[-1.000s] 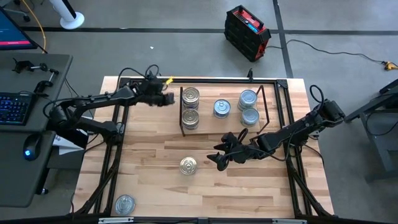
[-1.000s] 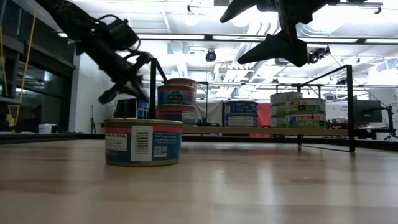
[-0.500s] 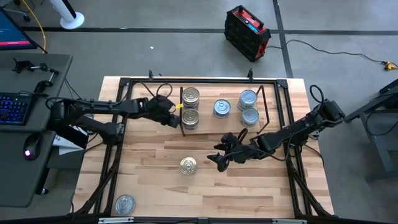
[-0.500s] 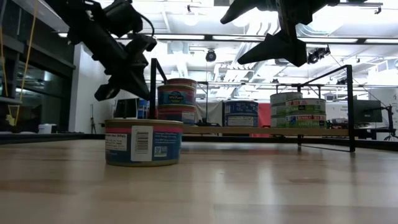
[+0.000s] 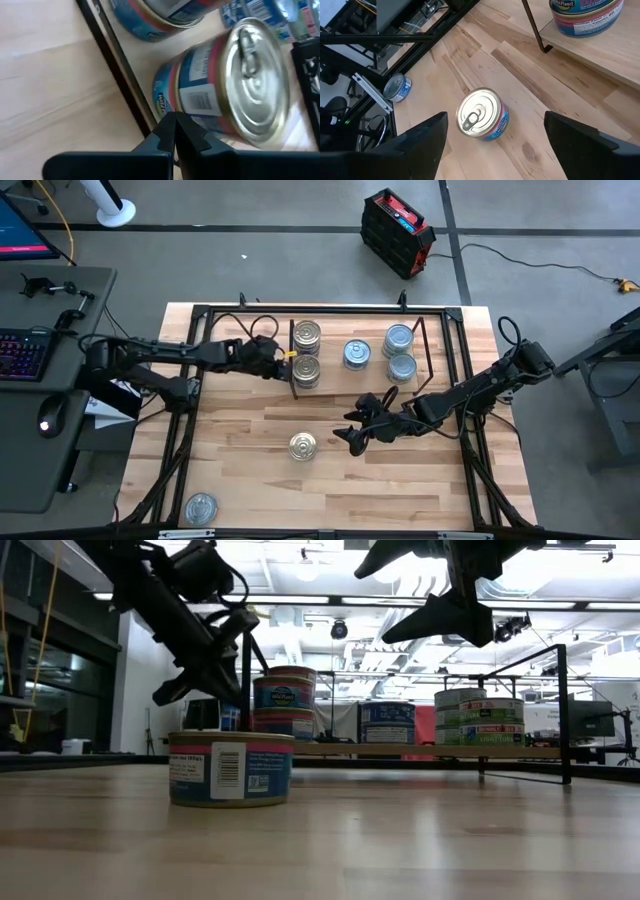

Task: Stack canned seafood by type on shelf
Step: Adjust the stacked blue-pink tuna cans on the shelf, then stack the blue-pink tuna can on top of the other blue-pink tuna can on the shelf

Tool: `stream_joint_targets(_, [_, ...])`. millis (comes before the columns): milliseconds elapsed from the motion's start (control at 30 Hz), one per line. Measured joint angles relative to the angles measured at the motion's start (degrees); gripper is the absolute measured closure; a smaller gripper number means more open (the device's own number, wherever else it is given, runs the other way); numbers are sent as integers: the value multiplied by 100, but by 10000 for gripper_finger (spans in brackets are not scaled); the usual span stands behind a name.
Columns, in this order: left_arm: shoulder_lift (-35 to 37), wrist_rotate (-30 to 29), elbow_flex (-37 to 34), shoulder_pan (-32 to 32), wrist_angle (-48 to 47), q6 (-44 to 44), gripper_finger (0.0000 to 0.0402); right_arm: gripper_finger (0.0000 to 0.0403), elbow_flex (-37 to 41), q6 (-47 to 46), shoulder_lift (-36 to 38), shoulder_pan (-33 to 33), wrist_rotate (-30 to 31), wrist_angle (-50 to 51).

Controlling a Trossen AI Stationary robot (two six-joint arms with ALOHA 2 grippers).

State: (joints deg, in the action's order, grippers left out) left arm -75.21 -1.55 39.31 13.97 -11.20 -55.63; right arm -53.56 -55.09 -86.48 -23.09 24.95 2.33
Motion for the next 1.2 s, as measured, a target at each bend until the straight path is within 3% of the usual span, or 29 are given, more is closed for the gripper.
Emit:
stream_joint_targets(800, [-401,-106,0,-176,503,-328,401,82,0,-37,0,28,11,-7])
stream_joint_targets(1067, [345,-182,-7,53,-1132,311,401,82,0,-66,0,-18,-198,-7])
stream_joint_targets(1200, [997,-332,-7,-422,-2013,302,401,82,0,-331,-15,-26,-857,-1])
